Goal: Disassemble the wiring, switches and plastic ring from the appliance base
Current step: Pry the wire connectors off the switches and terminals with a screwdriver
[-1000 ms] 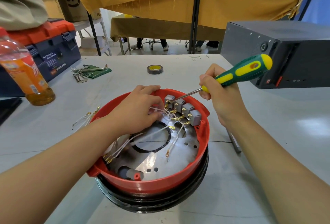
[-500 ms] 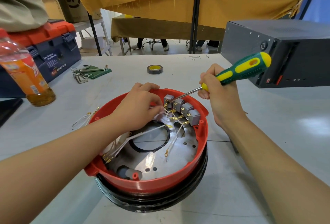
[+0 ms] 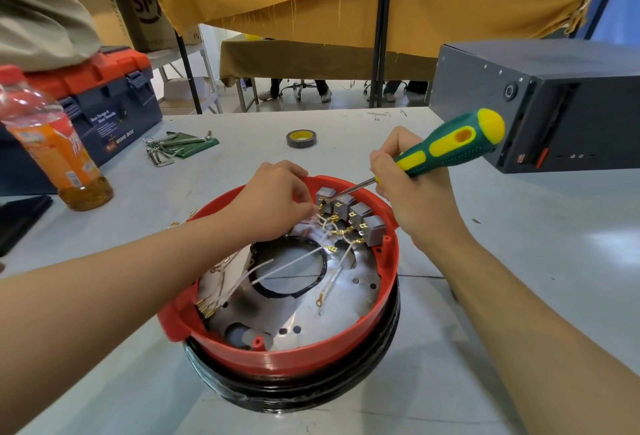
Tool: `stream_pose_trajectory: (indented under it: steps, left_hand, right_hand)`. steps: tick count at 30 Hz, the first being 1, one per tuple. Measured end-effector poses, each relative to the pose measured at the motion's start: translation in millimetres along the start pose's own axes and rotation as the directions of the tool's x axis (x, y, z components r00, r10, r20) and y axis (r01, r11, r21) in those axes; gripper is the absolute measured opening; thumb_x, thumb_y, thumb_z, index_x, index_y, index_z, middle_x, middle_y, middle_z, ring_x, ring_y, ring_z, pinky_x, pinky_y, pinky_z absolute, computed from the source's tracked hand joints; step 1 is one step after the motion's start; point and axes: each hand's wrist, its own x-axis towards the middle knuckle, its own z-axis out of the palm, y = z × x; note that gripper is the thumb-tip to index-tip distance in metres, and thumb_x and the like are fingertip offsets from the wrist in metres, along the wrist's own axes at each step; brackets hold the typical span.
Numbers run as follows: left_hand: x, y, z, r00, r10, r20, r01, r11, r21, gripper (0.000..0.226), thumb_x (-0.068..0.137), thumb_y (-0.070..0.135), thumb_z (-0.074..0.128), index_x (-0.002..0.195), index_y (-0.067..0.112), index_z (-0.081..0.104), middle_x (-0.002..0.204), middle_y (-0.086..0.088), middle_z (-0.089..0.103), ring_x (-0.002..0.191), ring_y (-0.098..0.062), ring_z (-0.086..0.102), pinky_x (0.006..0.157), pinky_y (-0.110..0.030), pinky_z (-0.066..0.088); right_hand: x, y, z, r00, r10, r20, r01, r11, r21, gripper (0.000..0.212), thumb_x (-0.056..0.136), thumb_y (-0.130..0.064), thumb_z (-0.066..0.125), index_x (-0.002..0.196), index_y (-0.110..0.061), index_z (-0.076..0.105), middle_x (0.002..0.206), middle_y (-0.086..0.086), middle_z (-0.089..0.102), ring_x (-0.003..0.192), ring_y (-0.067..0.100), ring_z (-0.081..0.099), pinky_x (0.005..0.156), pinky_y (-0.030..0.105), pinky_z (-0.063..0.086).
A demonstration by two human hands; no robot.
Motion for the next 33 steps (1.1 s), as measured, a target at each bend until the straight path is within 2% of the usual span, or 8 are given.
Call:
stream_pose_trajectory:
  steps: [2, 5, 11, 18, 21, 24, 27, 33]
  left_hand:
    - [1.7, 4.1, 3.1, 0.999, -0.04, -0.029, 0.04, 0.999, -0.002, 0.018, 0.085, 0.026, 0.066, 0.074, 0.015, 0.074, 0.126, 0.002, 0.055, 0.106, -0.007, 0.036, 0.087, -0.025, 0.026]
    - [0.7, 7.8, 9.7, 0.993, -0.093, -0.075, 0.092, 0.996, -0.017, 0.025, 0.086, 0.025, 0.066, 0.061, 0.02, 0.065, 0.131, 0.0, 0.05, 0.118, -0.016, 0.037, 0.085, -0.025, 0.028]
    - [0.5, 7.1, 13.2, 0.986, -0.148, -0.08, 0.139, 0.984, -0.111, 0.019, 0.085, 0.021, 0.067, 0.069, 0.013, 0.073, 0.135, 0.0, 0.048, 0.125, -0.018, 0.033, 0.088, -0.023, 0.026]
    - [0.0, 5.5, 13.9, 0.983, -0.175, -0.061, 0.162, 0.971, -0.176, 0.021, 0.084, 0.019, 0.068, 0.063, 0.017, 0.07, 0.137, 0.001, 0.047, 0.125, -0.017, 0.031, 0.089, -0.024, 0.026]
    - [0.7, 4.9, 14.5, 0.983, -0.177, -0.057, 0.164, 0.969, -0.183, 0.02, 0.084, 0.019, 0.067, 0.065, 0.015, 0.071, 0.138, 0.001, 0.047, 0.126, -0.017, 0.031, 0.09, -0.024, 0.025]
    - [1.0, 4.3, 15.4, 0.982, -0.178, -0.054, 0.166, 0.969, -0.184, 0.019, 0.084, 0.018, 0.067, 0.066, 0.014, 0.072, 0.139, 0.002, 0.046, 0.126, -0.016, 0.031, 0.09, -0.023, 0.025]
    - [1.4, 3.7, 14.9, 0.982, -0.182, -0.053, 0.17, 0.969, -0.18, 0.02, 0.084, 0.018, 0.067, 0.065, 0.016, 0.07, 0.139, 0.003, 0.046, 0.127, -0.016, 0.031, 0.091, -0.024, 0.025]
    - [1.0, 3.2, 13.3, 0.982, -0.18, -0.057, 0.167, 0.97, -0.176, 0.026, 0.085, 0.014, 0.065, 0.059, 0.018, 0.066, 0.138, 0.003, 0.047, 0.125, -0.016, 0.031, 0.09, -0.023, 0.025]
  right_hand:
    - [-1.6, -2.4, -1.3, 0.996, -0.072, 0.044, 0.076, 0.993, -0.096, 0.022, 0.087, -0.011, 0.055, 0.067, -0.012, 0.044, 0.053, -0.01, 0.04, 0.051, 0.003, 0.041, 0.05, 0.009, 0.033]
    - [-3.6, -4.9, -2.3, 0.99, -0.108, 0.085, 0.12, 0.983, -0.142, 0.021, 0.089, -0.006, 0.055, 0.071, -0.006, 0.046, 0.06, -0.002, 0.043, 0.056, 0.004, 0.042, 0.053, 0.008, 0.035]
    - [-3.2, -4.8, -4.0, 0.988, -0.123, 0.096, 0.137, 0.979, -0.151, 0.021, 0.086, -0.012, 0.054, 0.068, -0.014, 0.043, 0.058, -0.007, 0.042, 0.055, 0.003, 0.042, 0.052, 0.008, 0.034]
    - [3.1, 1.9, -4.8, 0.999, -0.026, 0.045, 0.027, 0.999, -0.018, 0.02, 0.081, -0.021, 0.052, 0.063, -0.016, 0.044, 0.05, -0.013, 0.042, 0.049, 0.003, 0.04, 0.048, 0.012, 0.035]
    - [6.3, 6.0, -6.6, 0.999, 0.048, 0.018, -0.049, 0.992, 0.117, 0.022, 0.078, -0.018, 0.052, 0.06, -0.017, 0.042, 0.049, -0.012, 0.037, 0.046, 0.003, 0.036, 0.046, 0.012, 0.034]
    - [8.5, 11.9, -9.2, 0.992, 0.123, -0.014, -0.117, 0.964, 0.238, 0.029, 0.085, -0.007, 0.052, 0.06, -0.015, 0.041, 0.05, -0.009, 0.039, 0.046, 0.005, 0.033, 0.044, 0.014, 0.032]
    - [9.7, 17.1, -9.5, 0.988, 0.154, -0.017, -0.144, 0.949, 0.279, 0.032, 0.09, -0.001, 0.049, 0.061, -0.014, 0.041, 0.05, -0.011, 0.041, 0.046, 0.005, 0.033, 0.044, 0.014, 0.031]
    - [10.9, 22.9, -10.1, 0.983, 0.182, -0.004, -0.168, 0.916, 0.363, 0.036, 0.089, -0.004, 0.05, 0.056, -0.02, 0.044, 0.051, -0.01, 0.04, 0.046, 0.004, 0.034, 0.043, 0.015, 0.033]
